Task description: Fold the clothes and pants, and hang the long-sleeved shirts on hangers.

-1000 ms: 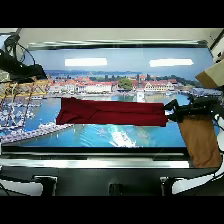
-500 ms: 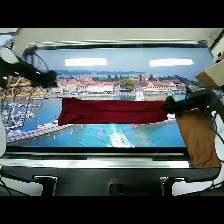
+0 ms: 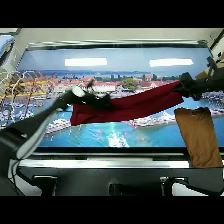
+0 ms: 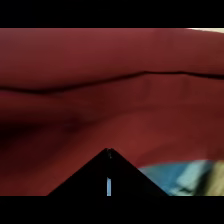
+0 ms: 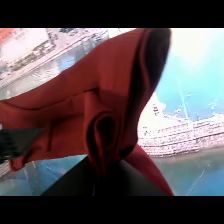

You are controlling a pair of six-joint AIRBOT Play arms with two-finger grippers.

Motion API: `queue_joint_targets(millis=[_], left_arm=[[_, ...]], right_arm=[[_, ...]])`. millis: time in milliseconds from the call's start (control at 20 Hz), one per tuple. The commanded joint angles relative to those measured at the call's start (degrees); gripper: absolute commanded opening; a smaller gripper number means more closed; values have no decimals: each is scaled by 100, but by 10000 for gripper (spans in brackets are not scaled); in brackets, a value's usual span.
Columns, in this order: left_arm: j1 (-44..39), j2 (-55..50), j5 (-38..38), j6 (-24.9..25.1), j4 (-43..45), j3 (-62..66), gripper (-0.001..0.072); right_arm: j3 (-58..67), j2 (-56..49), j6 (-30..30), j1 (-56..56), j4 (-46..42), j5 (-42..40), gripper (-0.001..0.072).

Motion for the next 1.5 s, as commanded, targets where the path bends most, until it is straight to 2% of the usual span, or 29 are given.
queue_joint_targets(millis=[0,150,350,450,550,600,700,850,950,1200,1450], left_arm=[[-1086,-459,1648,-573,-1010,46,17],[-1582,-857,1947,-804,-1224,518,16],[-1891,-1486,1766,-1154,-1226,1499,16],[-1845,-1572,1410,-1019,-1222,1764,16],[-1598,-1475,684,-667,-1200,1764,16],[-1397,-1388,83,-599,-997,1762,15],[-957,-999,-920,-702,107,1751,13],[-109,105,-1703,-697,1770,1753,14],[562,916,-2015,-625,2369,1753,15],[2236,2490,-3058,-232,2999,1753,17],[3484,3134,-3366,15,3047,1753,17]], right_arm=[[129,339,306,4,-24,-339,25],[129,590,393,4,-22,-435,25],[129,765,426,4,-22,-492,25],[129,763,420,4,-26,-455,26],[129,763,400,7,-24,-315,25],[127,763,354,9,-7,-232,25],[127,743,251,26,258,-186,26],[127,730,177,699,446,120,25],[127,643,334,1491,448,719,26],[127,-153,761,3705,435,2234,26],[127,-1228,1019,4885,435,3346,26]])
